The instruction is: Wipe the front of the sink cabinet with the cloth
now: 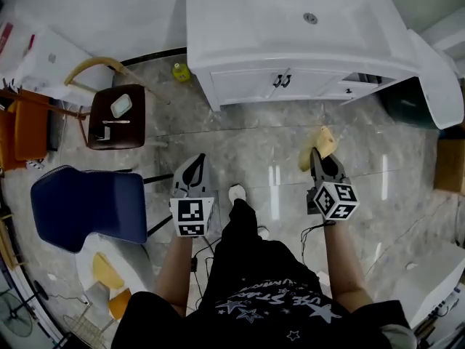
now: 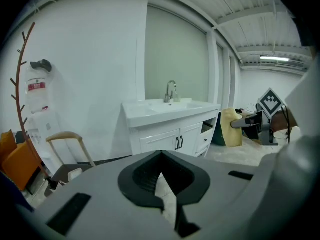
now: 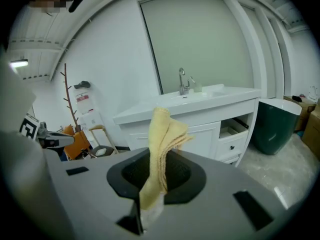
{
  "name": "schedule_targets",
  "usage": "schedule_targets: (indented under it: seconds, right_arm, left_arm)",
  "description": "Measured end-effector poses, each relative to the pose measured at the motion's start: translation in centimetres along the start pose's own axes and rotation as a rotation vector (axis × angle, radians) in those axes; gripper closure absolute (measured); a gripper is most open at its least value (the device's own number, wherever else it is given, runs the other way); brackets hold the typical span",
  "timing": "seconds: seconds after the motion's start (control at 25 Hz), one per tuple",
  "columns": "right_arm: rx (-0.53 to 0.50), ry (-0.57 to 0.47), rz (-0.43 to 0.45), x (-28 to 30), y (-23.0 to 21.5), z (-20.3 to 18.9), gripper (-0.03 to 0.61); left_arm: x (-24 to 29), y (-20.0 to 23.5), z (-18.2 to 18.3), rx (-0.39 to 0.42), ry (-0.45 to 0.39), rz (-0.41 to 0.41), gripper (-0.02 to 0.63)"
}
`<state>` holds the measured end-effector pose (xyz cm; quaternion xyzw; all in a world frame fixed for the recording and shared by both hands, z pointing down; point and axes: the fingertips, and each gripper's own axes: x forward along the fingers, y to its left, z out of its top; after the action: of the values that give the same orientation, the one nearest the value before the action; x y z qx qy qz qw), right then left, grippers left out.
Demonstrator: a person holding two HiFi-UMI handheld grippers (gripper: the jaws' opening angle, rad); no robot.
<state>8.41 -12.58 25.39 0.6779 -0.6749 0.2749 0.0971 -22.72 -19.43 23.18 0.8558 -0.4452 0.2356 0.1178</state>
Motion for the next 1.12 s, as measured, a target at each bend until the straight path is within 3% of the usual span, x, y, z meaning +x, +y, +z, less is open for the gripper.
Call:
schedule_targets:
  seconds: [0.16,0.28,0.44,0.64,0.92,1.12]
  right_arm:
    - [0.014,-0.006,0.000,1.0,-1.8,-3.6,0.517]
    - [-0.024,-0.032,0.018,2.6,-3.3,-7.1,0.517]
    - [-0.133,-0.045,0.026,4.8,-6.1,-12.2,0.517]
    - [-0.117,-0.085,0.044,9.7,-9.5,-17.8,0.517]
    - [-0.191,-0.240,0.060,19.0,-10.9,-20.0,0.517]
    - [-0.168,-0.339,0.125,23.7,-10.2,-22.3,0.517]
  left_arm:
    - [0.6,-0.9,-3.7,0.006,0.035,-0.003,0.598]
    - [2.4,-1.6,-6.3,0.073,0.016,0.001,0.598]
    - [5.7,-2.3,-9.3,0.124,-0.051,0.007,0.598]
    - [10.3,-1.2,-12.3,0.147,-0.171,0.029,0.598]
    - [15.9,1.8,-18.9,0.107,-0.285,0.077,0.598]
    - [19.3,3.0,-23.9,0.121,-0.297,0.091,0.598]
